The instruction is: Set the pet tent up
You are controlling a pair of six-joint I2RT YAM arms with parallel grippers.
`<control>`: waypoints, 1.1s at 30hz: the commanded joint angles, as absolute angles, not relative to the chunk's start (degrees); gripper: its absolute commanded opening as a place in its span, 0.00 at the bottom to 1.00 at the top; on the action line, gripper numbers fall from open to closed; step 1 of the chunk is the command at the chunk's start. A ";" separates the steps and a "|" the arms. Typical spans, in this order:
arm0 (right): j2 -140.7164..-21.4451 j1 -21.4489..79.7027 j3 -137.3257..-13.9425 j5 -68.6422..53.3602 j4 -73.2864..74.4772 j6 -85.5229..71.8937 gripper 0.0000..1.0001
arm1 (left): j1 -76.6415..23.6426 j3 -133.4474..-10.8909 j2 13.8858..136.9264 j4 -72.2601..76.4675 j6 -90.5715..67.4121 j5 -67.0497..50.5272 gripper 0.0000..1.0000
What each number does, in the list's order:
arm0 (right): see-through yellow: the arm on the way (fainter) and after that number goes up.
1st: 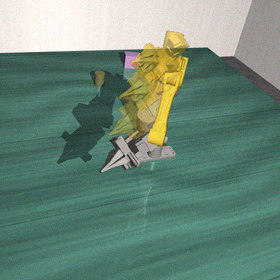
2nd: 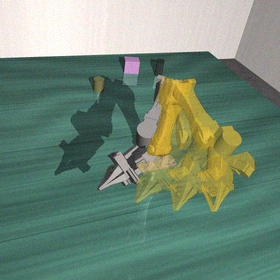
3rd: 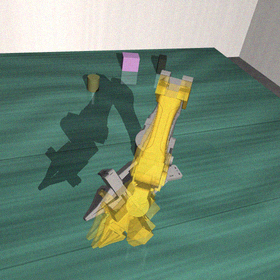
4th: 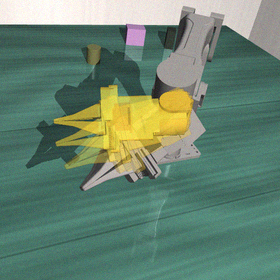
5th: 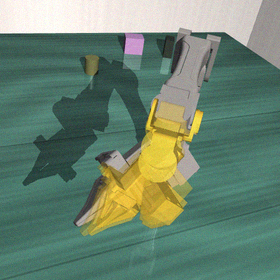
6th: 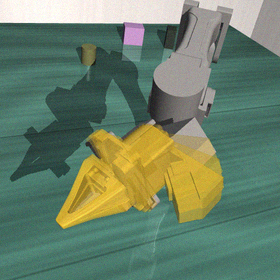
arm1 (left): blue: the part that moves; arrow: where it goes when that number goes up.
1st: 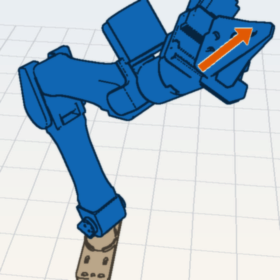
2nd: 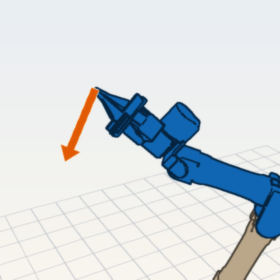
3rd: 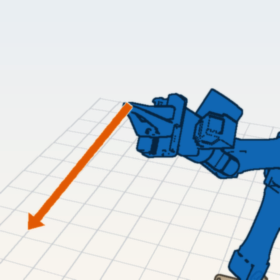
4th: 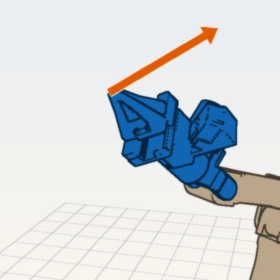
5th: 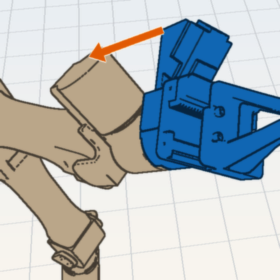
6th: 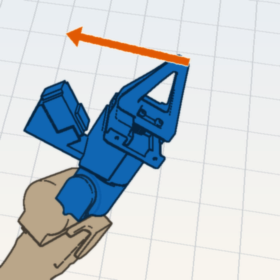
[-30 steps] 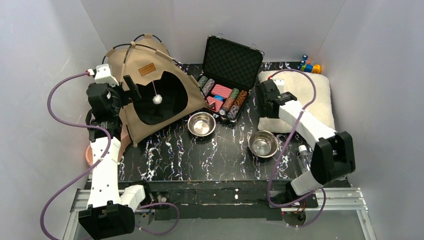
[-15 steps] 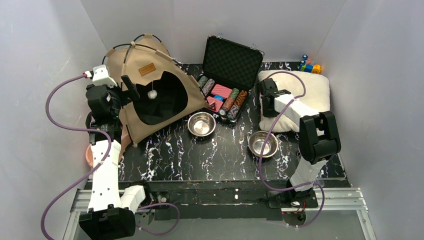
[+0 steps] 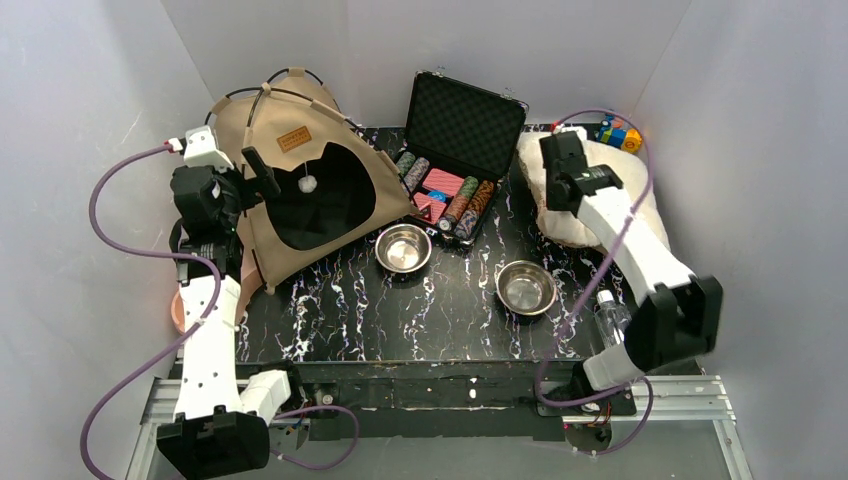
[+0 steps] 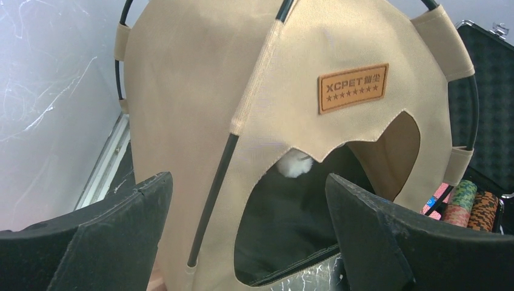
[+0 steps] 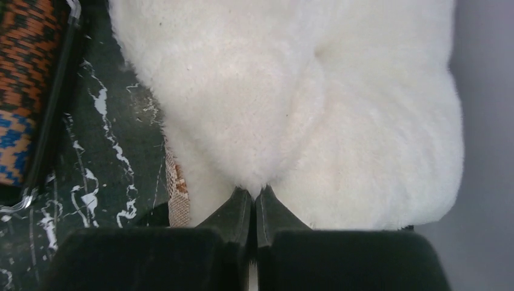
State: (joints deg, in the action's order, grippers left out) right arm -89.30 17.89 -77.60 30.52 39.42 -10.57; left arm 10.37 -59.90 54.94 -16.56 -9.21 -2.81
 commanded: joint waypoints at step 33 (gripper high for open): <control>-61.07 53.85 -67.72 22.78 43.96 -36.64 0.82 | -37.88 -61.74 59.81 -26.03 -37.01 -5.58 0.98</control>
State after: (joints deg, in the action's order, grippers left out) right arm -66.26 58.81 -70.67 23.03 46.04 -37.08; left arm -36.49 -61.60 58.08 -32.80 -34.15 -7.88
